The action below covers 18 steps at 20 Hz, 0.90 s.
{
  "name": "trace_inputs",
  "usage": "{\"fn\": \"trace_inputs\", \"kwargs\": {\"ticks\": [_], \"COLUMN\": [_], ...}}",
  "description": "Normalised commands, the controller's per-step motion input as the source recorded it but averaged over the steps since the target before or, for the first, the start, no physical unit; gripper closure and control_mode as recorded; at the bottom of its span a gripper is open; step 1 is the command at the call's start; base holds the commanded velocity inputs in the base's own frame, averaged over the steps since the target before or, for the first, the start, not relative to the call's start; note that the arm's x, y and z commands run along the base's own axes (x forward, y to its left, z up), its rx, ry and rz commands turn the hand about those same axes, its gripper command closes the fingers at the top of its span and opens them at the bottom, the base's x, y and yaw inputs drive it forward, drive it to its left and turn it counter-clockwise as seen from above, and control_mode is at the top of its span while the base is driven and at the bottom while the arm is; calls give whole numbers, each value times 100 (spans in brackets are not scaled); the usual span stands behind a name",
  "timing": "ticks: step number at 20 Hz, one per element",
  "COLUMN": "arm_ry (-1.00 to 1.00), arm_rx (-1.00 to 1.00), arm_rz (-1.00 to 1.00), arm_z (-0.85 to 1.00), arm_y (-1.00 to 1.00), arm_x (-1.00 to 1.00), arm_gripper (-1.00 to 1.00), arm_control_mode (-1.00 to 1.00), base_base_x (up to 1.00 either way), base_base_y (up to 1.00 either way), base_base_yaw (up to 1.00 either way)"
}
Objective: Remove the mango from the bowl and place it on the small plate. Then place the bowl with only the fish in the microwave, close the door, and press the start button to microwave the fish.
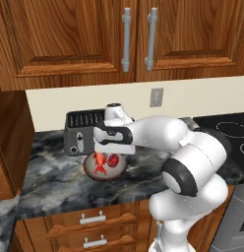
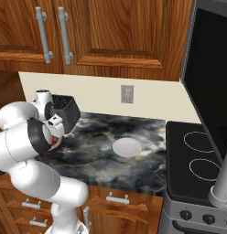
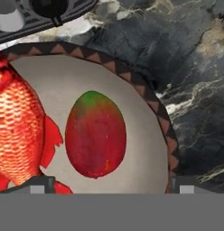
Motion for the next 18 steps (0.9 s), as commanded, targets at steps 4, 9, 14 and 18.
{"fn": "trace_inputs", "kwargs": {"ticks": [4,9,14,18], "arm_ry": [3,1,0,0], "arm_rx": [-4,-3,0,0], "arm_rz": [0,0,0,0], "arm_z": [-31,-25,-16,-18], "arm_y": [8,4,0,0], "arm_x": [13,8,0,-5], "arm_gripper": [-100,-100,-100,-100], "arm_control_mode": [-100,-100,-100,-100], "base_base_x": [0,0,0,0], "base_base_y": [0,0,0,0], "base_base_yaw": [0,0,0,0]}}
